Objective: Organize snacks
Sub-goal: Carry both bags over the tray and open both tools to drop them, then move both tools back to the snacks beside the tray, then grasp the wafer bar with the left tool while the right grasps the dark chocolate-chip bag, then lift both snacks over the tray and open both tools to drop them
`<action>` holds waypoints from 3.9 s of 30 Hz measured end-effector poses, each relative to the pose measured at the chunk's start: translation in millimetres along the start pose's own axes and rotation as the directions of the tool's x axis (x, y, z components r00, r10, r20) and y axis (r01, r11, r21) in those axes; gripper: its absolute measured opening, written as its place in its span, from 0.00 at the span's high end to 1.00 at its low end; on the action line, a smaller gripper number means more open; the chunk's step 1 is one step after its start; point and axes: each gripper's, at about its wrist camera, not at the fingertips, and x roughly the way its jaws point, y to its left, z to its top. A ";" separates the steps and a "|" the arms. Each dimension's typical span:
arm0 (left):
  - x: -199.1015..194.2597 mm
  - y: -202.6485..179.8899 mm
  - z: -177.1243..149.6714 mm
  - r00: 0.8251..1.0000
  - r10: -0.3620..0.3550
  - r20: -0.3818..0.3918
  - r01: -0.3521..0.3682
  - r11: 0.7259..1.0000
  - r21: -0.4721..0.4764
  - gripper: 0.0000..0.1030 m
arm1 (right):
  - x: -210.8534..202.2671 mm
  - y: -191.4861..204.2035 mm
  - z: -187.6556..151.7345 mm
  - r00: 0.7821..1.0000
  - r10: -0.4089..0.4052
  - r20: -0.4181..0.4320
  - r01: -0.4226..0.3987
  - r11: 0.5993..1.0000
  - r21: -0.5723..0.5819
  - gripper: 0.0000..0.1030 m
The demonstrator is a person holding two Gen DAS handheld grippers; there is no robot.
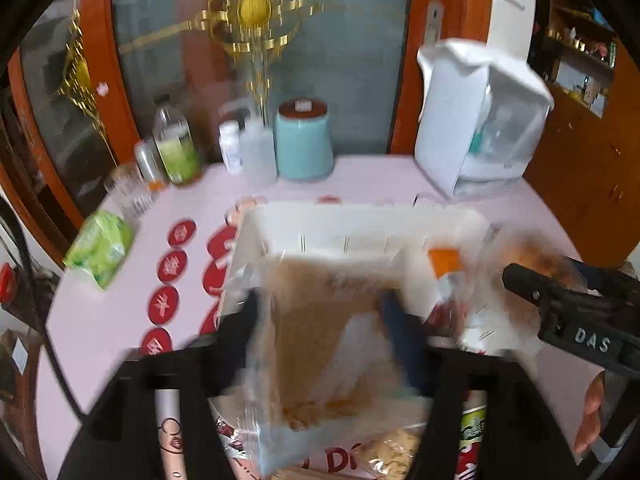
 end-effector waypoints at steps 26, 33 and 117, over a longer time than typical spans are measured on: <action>-57.9 66.1 -67.6 0.996 -0.064 0.060 0.074 0.980 -0.186 0.09 | -60.0 1.8 -98.1 0.999 0.024 -0.021 -0.022 0.996 0.083 0.15; -87.5 61.4 -100.7 0.999 -0.045 0.018 0.045 0.999 0.008 0.09 | -72.5 11.9 -146.3 0.998 -0.011 -0.058 0.017 0.995 0.098 0.15; -93.8 32.0 -194.3 0.960 -0.111 -0.257 0.176 0.953 0.248 0.31 | -109.4 77.5 -187.8 0.991 -0.042 -0.124 0.038 0.999 -0.036 0.47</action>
